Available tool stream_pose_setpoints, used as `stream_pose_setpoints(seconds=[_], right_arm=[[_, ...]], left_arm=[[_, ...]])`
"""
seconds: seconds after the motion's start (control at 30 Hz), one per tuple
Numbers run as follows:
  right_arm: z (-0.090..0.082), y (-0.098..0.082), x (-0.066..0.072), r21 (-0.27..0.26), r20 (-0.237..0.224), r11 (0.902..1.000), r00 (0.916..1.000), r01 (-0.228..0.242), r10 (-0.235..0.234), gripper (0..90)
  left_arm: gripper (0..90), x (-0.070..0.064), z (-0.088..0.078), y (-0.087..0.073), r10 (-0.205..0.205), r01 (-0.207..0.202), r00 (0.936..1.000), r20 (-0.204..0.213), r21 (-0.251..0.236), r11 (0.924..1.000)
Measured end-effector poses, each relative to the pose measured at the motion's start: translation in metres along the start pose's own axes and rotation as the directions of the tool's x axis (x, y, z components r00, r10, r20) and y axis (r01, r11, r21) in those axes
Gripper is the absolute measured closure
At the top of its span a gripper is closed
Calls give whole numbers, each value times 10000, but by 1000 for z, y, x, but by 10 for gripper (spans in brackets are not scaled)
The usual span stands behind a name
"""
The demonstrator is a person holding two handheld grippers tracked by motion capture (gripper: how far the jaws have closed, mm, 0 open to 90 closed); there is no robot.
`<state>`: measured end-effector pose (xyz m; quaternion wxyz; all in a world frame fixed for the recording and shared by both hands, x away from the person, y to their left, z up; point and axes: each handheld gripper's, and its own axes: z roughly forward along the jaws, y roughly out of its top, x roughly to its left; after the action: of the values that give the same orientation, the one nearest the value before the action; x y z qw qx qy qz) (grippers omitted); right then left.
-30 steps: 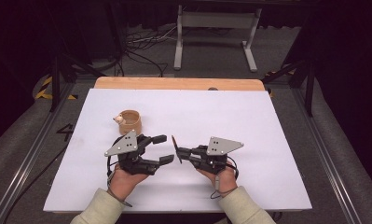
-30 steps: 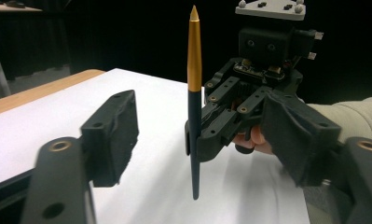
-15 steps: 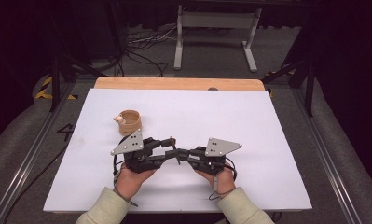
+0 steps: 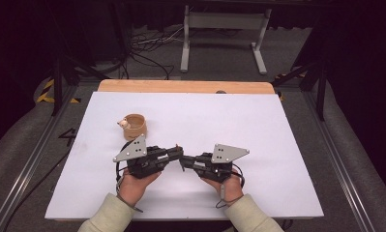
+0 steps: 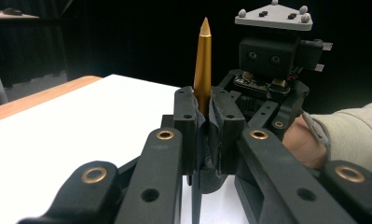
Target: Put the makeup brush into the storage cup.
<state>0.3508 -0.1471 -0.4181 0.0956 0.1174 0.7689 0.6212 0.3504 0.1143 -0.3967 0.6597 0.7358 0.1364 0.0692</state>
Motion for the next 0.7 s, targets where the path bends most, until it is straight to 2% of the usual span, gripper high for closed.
stream_pose_setpoints(seconds=[0.07, 0.13, 0.23, 0.3, 0.5, 0.63, 0.7], right_arm=[[1, 2, 1, 99, -107, 9999, 9999, 107, -106, 738], [0, 5, 4, 122, 139, 9997, 9996, 224, -226, 607], [-3, 9, 4, 25, 423, 9998, 9989, 183, -184, 465], [-5, 10, 2, -49, 592, 10000, 9982, -35, 38, 368], [-14, 11, -1, -269, 704, 9995, 9974, -156, 175, 211], [-20, 10, -2, -208, 1097, 9997, 9938, -140, 162, 127], [-24, 10, -3, -248, 1280, 9990, 9910, -368, 397, 77]], left_arm=[[833, 0, 0, 2, -19, 19, 10000, 62, 3, 10000], [833, 0, -1, 5, -91, 90, 9999, 73, 121, 9999], [834, 3, -2, 10, -83, 83, 10000, -4, 81, 9999], [833, 5, -4, 14, -2, 4, 9999, -148, 165, 9999], [833, 16, -11, 26, -145, 158, 9985, -527, 232, 9996], [833, 25, -14, 32, -199, 219, 9965, -812, 240, 9995], [833, 33, -18, 37, -481, 496, 9946, -916, 142, 9987]])
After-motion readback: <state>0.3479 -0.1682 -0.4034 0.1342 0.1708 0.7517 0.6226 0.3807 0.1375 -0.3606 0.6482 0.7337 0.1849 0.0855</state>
